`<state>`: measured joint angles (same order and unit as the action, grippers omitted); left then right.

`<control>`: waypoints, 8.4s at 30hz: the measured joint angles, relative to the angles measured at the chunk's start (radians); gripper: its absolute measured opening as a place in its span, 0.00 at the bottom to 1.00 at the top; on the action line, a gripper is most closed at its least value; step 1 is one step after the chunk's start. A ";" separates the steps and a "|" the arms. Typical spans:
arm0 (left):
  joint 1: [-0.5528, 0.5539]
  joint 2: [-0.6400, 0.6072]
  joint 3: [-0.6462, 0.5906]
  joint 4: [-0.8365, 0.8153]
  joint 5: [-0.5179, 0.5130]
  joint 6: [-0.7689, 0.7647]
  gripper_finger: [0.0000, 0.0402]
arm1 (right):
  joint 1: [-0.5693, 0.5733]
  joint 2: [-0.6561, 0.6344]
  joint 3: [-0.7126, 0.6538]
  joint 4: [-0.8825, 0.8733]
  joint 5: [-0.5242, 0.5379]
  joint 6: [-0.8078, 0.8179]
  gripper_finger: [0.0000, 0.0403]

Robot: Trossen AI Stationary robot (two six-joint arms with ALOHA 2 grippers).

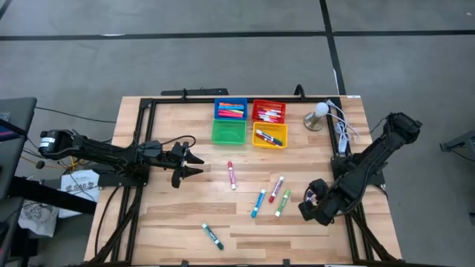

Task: Pick & Place Markers
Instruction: Put the large dark blue marker into the green basket

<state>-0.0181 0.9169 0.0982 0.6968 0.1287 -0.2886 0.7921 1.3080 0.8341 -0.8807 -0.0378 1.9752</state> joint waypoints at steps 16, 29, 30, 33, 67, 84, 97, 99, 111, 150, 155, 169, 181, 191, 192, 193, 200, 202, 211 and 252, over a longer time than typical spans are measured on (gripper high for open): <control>0.000 0.000 0.000 0.000 0.000 0.000 0.46 | -0.084 0.164 0.000 0.014 0.013 0.060 0.65; 0.000 0.000 0.000 0.000 0.000 0.000 0.46 | -0.108 0.249 -0.091 0.172 0.009 0.095 0.65; 0.000 0.000 0.000 0.000 0.000 0.000 0.46 | -0.108 0.244 -0.115 0.202 0.007 0.100 0.65; 0.000 0.000 0.000 0.000 0.000 0.000 0.46 | -0.108 0.237 -0.148 0.236 0.000 0.109 0.65; 0.000 0.000 -0.003 0.031 0.000 -0.008 0.46 | -0.070 0.162 -0.093 0.085 0.017 0.112 0.14; 0.000 0.000 -0.003 0.233 0.000 -0.013 0.46 | -0.088 -0.095 0.040 0.076 0.555 -0.014 0.14; 0.000 0.000 -0.003 0.249 0.000 -0.305 0.46 | -0.396 -0.094 0.057 0.618 0.524 -0.674 0.14; 0.000 0.000 -0.003 0.253 0.000 -0.321 0.46 | -0.439 -0.091 0.057 0.693 0.494 -0.755 0.14; 0.000 0.000 -0.003 0.306 0.000 -0.328 0.46 | -0.574 -0.091 0.057 0.771 0.404 -0.926 0.14; 0.000 0.290 0.241 0.379 -0.047 -0.452 0.63 | -0.696 0.368 0.314 1.236 0.058 -1.199 0.14; 0.000 0.284 0.241 0.385 -0.081 -0.452 0.62 | -0.703 0.366 0.314 1.220 0.029 -1.198 0.14; 0.000 0.284 0.242 0.381 -0.117 -0.450 0.58 | -0.701 0.366 0.314 1.206 0.026 -1.198 0.14; 0.000 0.341 0.286 0.374 -0.100 -0.459 0.58 | -0.710 0.366 0.314 1.192 0.037 -1.198 0.14; 0.000 0.415 0.354 0.376 -0.073 -0.469 0.56 | -0.716 0.366 0.313 1.180 0.038 -1.199 0.14; -0.001 0.421 0.354 0.371 -0.072 -0.478 0.54 | -0.716 0.366 0.313 1.178 0.038 -1.199 0.14; -0.001 0.427 0.354 0.373 -0.072 -0.483 0.53 | -0.716 0.366 0.313 1.177 0.038 -1.199 0.14; 0.000 0.417 0.354 0.376 -0.074 -0.497 0.32 | -0.714 0.366 0.313 1.173 0.038 -1.218 0.14; 0.000 0.412 0.354 0.374 -0.073 -0.497 0.23 | -0.714 0.365 0.313 1.172 0.040 -1.225 0.14; 0.000 0.412 0.354 0.373 -0.067 -0.495 0.15 | -0.714 0.365 0.313 1.173 0.014 -1.245 0.27; 0.164 0.371 0.682 -0.543 0.010 -0.086 0.15 | -0.526 -0.117 0.129 0.477 0.344 -1.593 0.48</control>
<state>0.1458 1.2878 0.7801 0.1533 0.1387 -0.3745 0.2660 1.1912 0.9635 -0.4039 0.3061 0.3826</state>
